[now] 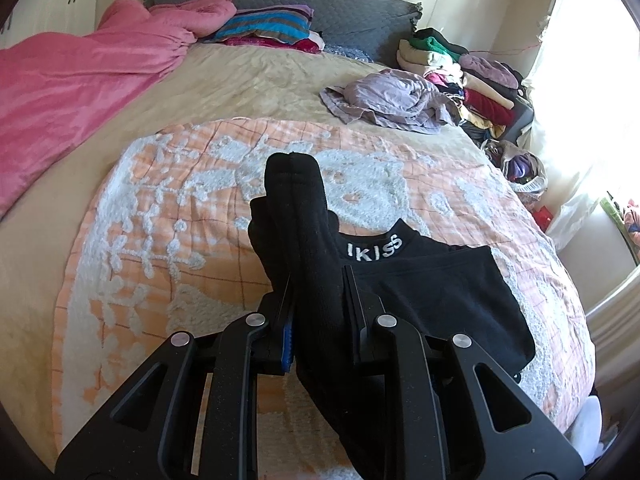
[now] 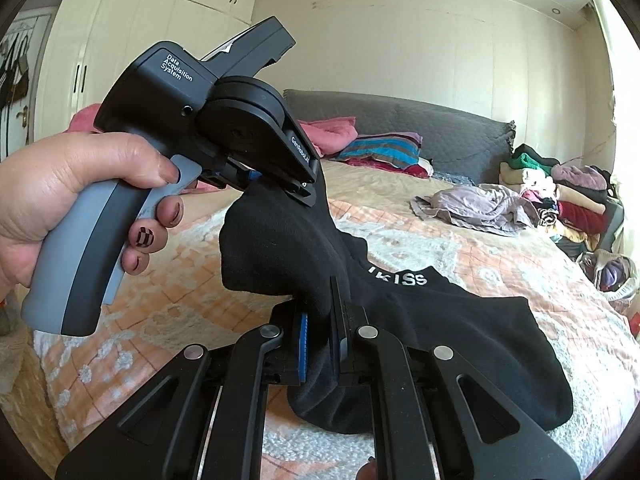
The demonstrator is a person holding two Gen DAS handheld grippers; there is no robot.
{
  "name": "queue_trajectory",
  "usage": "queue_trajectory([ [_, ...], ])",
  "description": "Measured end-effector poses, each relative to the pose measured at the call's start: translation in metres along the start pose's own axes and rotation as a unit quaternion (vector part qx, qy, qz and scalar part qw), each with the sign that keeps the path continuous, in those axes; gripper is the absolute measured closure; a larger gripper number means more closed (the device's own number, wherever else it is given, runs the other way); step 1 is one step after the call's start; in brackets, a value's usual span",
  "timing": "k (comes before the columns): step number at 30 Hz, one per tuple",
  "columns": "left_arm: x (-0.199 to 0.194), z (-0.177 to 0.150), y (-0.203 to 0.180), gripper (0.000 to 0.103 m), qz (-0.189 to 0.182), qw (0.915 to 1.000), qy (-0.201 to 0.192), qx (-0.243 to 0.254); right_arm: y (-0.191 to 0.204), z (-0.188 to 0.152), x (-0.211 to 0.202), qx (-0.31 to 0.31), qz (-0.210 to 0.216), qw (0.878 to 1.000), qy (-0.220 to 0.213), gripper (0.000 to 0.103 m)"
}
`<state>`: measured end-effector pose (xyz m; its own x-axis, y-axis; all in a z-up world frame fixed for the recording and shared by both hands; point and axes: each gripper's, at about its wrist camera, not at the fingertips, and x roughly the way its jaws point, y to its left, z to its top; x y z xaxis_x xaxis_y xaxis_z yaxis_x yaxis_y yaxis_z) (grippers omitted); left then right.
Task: Fold small clothes
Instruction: 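Lift the shirt's side edge with both grippers and fold it over the IKISS print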
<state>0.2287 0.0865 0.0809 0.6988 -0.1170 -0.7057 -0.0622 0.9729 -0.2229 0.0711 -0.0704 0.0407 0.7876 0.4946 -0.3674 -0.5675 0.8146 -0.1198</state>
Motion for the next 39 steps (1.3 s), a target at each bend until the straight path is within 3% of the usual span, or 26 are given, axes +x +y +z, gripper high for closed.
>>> queue_trajectory([
  [39, 0.024, 0.009, -0.084, 0.091, -0.01, 0.9981, 0.01, 0.059, -0.057, -0.011, -0.035, 0.075, -0.044, 0.996, -0.011, 0.096],
])
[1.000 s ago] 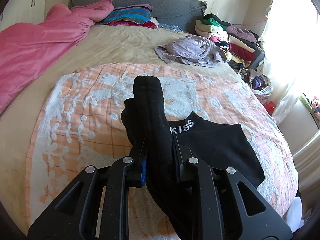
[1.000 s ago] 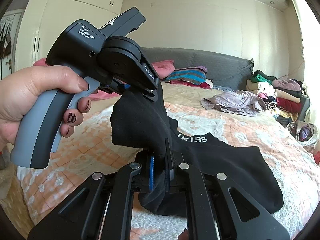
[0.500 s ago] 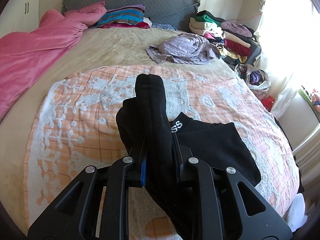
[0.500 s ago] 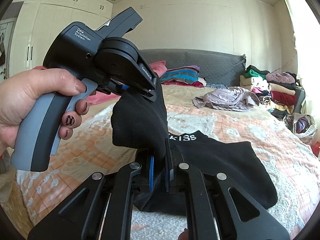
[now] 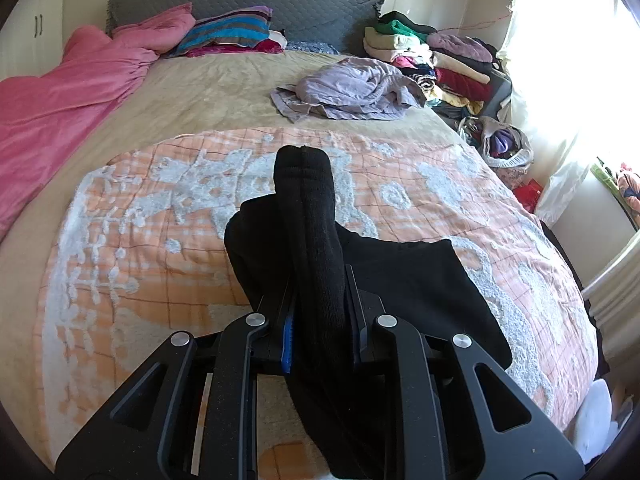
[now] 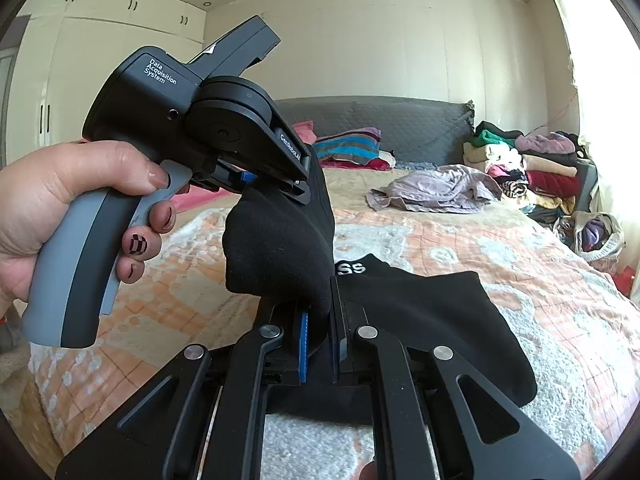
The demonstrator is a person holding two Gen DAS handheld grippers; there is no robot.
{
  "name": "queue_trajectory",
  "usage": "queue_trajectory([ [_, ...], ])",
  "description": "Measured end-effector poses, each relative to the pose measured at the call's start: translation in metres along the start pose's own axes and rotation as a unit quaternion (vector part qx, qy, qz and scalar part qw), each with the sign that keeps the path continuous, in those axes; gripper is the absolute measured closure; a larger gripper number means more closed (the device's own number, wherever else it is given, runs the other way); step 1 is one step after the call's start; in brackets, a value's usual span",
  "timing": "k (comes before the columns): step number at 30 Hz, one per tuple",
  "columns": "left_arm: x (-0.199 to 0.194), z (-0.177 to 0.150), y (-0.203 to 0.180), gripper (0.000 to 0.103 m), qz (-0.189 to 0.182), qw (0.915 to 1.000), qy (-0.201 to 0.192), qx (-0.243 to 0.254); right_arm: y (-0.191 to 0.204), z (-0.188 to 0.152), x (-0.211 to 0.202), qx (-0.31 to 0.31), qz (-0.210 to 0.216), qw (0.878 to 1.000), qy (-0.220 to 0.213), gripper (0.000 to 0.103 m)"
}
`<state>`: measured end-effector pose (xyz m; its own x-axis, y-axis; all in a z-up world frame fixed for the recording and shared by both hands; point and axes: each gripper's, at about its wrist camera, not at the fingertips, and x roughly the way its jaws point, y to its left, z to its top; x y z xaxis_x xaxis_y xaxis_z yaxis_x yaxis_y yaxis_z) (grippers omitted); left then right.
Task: Fold small clothes
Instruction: 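Lift the shirt's side edge with both grippers and fold it over the IKISS print, then lower the folded side onto the shirt with both grippers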
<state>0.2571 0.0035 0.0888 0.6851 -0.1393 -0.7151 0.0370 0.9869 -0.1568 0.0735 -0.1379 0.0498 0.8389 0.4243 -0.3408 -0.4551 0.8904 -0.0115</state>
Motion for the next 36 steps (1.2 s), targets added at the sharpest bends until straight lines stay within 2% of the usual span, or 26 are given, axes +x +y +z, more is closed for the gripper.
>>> queue_trajectory([
  [36, 0.04, 0.007, -0.069, 0.09, -0.023, 0.9984, 0.027, 0.044, -0.042, -0.016, -0.006, 0.047, -0.043, 0.998, 0.013, 0.096],
])
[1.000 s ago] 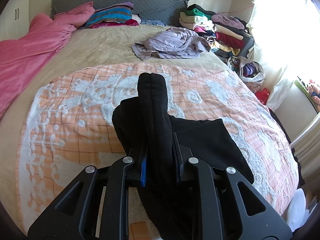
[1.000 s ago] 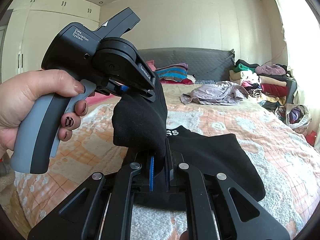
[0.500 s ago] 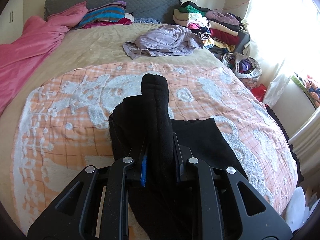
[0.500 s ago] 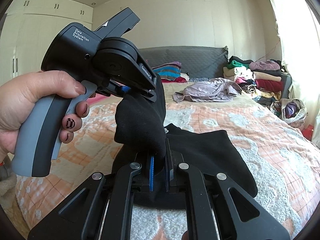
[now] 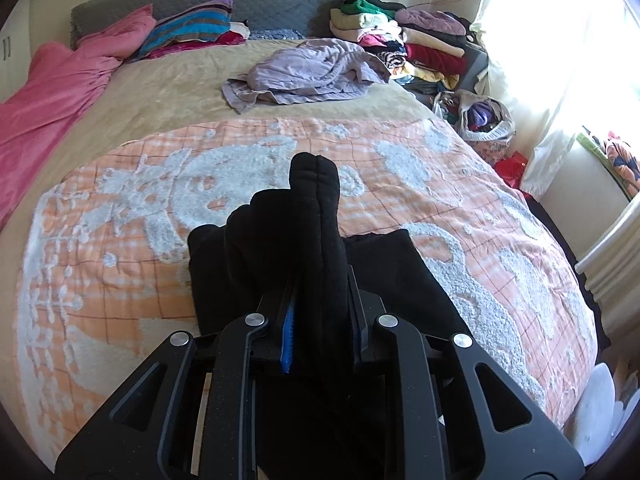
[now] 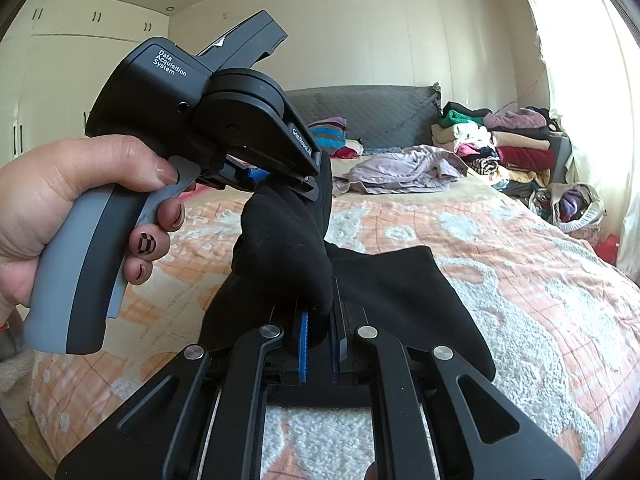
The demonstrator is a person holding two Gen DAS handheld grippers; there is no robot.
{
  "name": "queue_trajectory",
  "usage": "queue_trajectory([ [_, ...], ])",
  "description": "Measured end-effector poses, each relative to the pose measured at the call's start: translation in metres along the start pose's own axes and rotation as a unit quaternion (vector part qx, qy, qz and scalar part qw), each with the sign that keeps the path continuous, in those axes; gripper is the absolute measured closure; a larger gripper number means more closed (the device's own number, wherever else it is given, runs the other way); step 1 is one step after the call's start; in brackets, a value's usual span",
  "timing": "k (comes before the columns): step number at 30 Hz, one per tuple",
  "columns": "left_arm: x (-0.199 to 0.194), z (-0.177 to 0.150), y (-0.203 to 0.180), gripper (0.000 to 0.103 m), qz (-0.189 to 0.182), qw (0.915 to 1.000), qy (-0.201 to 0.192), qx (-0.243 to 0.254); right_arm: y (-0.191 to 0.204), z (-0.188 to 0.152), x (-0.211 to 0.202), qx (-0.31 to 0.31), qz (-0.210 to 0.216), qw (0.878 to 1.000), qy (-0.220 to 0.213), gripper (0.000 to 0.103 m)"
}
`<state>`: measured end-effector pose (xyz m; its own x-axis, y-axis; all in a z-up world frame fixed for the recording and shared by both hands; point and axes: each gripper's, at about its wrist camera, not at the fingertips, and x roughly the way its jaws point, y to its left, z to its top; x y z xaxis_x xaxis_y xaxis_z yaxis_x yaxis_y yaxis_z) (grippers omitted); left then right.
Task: Fold small clothes
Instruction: 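Lower the folded side onto the shirt with both grippers, then open both grippers and release the folded black shirt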
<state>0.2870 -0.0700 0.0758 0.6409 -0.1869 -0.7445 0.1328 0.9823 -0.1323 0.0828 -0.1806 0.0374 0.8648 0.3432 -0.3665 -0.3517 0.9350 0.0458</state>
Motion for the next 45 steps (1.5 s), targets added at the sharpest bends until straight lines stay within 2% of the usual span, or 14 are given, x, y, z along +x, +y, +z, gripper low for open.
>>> queue_trajectory([
  [12, 0.026, -0.001, -0.022, 0.087, -0.006, 0.9996, 0.023, 0.014, -0.023, -0.012, 0.007, 0.039, -0.003, 0.999, 0.022, 0.096],
  [21, 0.047, -0.004, -0.037, 0.086, -0.011, 0.999, 0.037, 0.021, -0.046, -0.02, 0.014, 0.093, 0.019, 0.995, 0.044, 0.096],
  [27, 0.065, -0.003, -0.048, 0.082, -0.016, 0.998, 0.055, 0.029, -0.058, -0.026, 0.018, 0.126, 0.032, 0.99, 0.056, 0.096],
  [36, 0.096, -0.005, -0.06, 0.064, -0.032, 0.9947, 0.094, 0.027, -0.08, -0.034, 0.028, 0.181, 0.051, 0.979, 0.077, 0.093],
  [41, 0.098, -0.009, -0.064, 0.036, -0.064, 0.9934, 0.093, 0.023, -0.093, -0.042, 0.035, 0.218, 0.061, 0.969, 0.098, 0.089],
  [43, 0.096, -0.008, -0.062, 0.028, -0.087, 0.992, 0.091, 0.01, -0.098, -0.044, 0.036, 0.231, 0.067, 0.965, 0.103, 0.088],
  [45, 0.092, -0.007, -0.056, 0.025, -0.108, 0.9902, 0.088, -0.008, -0.102, -0.047, 0.038, 0.241, 0.073, 0.962, 0.109, 0.086],
])
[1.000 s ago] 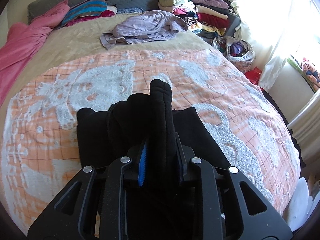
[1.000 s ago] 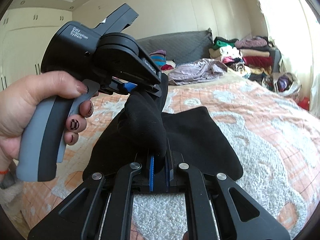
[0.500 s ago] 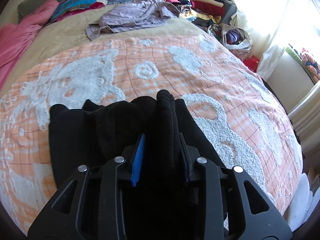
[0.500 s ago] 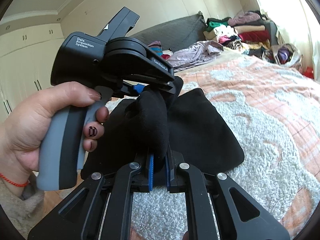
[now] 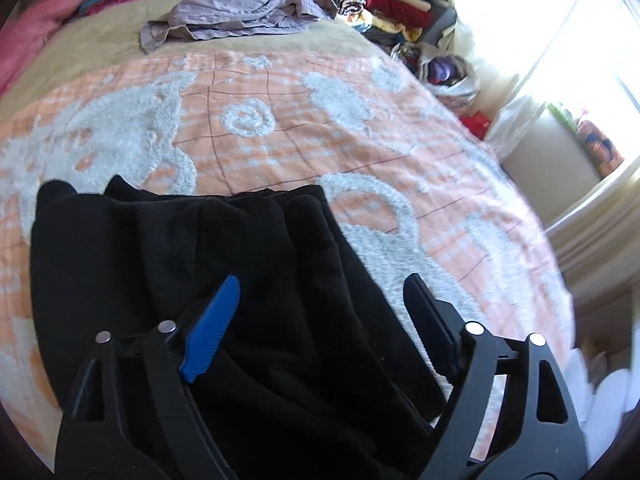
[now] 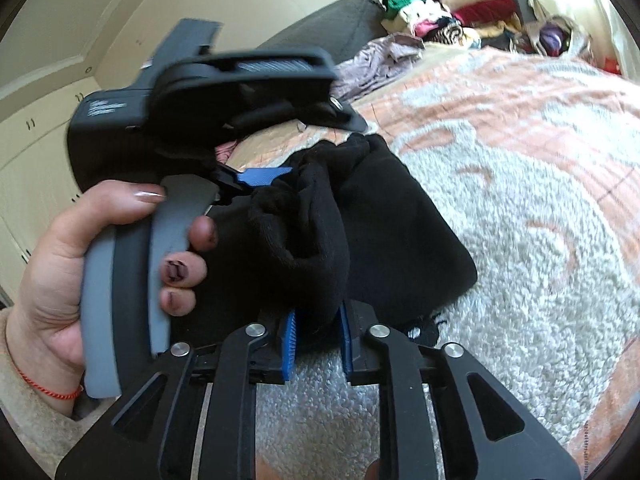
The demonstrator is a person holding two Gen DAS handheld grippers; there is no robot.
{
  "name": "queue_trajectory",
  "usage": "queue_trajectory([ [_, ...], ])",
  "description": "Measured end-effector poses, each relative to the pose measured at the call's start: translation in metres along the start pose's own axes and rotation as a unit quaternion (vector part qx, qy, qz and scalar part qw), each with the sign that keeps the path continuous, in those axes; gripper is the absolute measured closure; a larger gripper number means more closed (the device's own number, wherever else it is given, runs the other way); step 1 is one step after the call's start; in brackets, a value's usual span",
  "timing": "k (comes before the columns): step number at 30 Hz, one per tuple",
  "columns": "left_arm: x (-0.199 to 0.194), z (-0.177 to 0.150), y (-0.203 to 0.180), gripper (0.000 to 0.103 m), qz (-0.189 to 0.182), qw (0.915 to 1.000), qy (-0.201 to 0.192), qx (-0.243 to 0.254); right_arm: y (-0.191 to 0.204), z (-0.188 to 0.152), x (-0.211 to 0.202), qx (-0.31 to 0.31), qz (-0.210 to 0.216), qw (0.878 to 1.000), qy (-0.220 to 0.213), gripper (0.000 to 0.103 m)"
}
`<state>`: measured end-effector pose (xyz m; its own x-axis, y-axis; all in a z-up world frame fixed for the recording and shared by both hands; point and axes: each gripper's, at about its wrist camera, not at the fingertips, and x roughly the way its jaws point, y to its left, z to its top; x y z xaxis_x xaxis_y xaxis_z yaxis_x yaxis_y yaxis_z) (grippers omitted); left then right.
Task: Fold small clothes
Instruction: 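Open both grippers and release the folded black shirt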
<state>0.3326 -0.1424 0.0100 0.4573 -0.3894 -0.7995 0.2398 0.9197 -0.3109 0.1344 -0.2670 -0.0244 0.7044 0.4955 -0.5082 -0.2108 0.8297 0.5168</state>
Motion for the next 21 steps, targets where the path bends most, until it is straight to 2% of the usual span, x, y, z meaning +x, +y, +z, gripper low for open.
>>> queue_trajectory([
  [3, -0.015, -0.001, 0.01, 0.024, -0.037, 0.9988, -0.012, -0.028, -0.007, 0.0, 0.0, 0.013, 0.014, 1.0, 0.011, 0.076],
  [6, -0.044, -0.007, 0.022, 0.023, -0.042, 0.9974, -0.043, -0.04, -0.014, 0.002, -0.001, 0.022, 0.038, 0.999, 0.028, 0.065],
  [7, -0.052, -0.01, 0.026, 0.021, -0.038, 0.9971, -0.052, -0.041, -0.014, 0.004, -0.003, 0.021, 0.045, 0.998, 0.031, 0.056],
  [8, -0.058, -0.013, 0.03, 0.02, -0.029, 0.9971, -0.058, -0.04, -0.014, 0.006, -0.007, 0.021, 0.057, 0.998, 0.034, 0.043],
  [11, -0.078, -0.028, 0.052, 0.02, 0.012, 0.9956, -0.077, -0.052, -0.01, 0.02, -0.015, 0.015, 0.104, 0.994, 0.042, 0.019],
  [15, -0.091, -0.049, 0.077, 0.02, 0.048, 0.993, -0.085, -0.066, -0.006, 0.052, -0.002, 0.008, 0.115, 0.991, 0.067, 0.014],
  [21, -0.091, -0.071, 0.093, 0.02, 0.07, 0.9926, -0.076, -0.064, -0.021, 0.101, 0.062, 0.033, 0.088, 0.983, 0.155, 0.015],
])
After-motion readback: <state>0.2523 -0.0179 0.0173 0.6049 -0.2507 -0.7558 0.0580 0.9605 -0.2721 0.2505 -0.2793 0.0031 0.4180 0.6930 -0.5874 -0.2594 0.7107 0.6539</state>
